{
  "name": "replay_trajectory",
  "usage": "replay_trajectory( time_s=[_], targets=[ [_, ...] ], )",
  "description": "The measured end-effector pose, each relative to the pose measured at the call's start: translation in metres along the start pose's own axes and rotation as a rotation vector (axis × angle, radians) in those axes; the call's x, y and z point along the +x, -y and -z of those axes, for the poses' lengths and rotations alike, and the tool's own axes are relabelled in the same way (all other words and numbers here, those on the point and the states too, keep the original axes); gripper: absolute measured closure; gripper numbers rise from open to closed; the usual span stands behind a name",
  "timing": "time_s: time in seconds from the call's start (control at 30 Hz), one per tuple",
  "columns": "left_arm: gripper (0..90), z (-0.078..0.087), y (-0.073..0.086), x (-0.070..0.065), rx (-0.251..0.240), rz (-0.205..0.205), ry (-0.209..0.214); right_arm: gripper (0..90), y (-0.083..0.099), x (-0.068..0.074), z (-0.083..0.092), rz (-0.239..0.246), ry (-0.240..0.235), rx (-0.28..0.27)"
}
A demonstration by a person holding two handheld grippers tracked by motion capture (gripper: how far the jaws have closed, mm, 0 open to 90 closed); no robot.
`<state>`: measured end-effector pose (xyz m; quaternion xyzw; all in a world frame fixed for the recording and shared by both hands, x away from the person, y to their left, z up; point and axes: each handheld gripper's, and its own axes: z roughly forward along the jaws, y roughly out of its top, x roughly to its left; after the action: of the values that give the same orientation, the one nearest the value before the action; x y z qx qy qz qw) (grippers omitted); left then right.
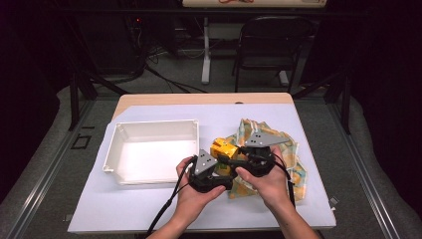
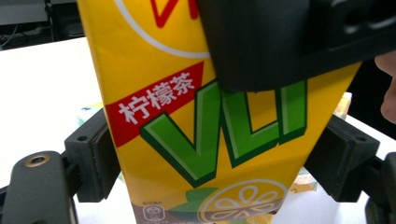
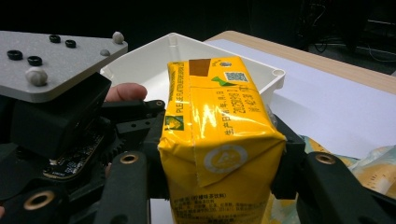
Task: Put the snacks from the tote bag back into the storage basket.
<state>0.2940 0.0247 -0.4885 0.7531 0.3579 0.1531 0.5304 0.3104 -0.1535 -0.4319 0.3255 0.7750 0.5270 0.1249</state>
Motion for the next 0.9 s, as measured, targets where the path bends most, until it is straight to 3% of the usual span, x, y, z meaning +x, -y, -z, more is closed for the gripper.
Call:
replay_trajectory(
  time_s=[0.53,0.73,0.83,0.9],
  targets=[
    [26.4,0.0029,0.0017,0.0003,0.001,-0.006,-0.043,51.6,0.0020,0.0006,-0.0023,-0.024,0.009,-0.007],
    [30.5,0.0057,0.0019,-0.0006,-0.006,-0.014,-0.055,50.2,0.0017,0.0035,-0.0033,-0.010,0.021,-0.008],
    [31.0,0.0069,0.0014,0.0014,-0.001,-0.009,-0.047,46.8,0.0013,0.0029,-0.0043,-0.019,0.008,-0.013],
    [31.1,0.0074,0.0011,0.0041,0.002,-0.002,-0.049,38.9,0.0012,0.0000,-0.0031,-0.034,-0.010,-0.022]
  ],
)
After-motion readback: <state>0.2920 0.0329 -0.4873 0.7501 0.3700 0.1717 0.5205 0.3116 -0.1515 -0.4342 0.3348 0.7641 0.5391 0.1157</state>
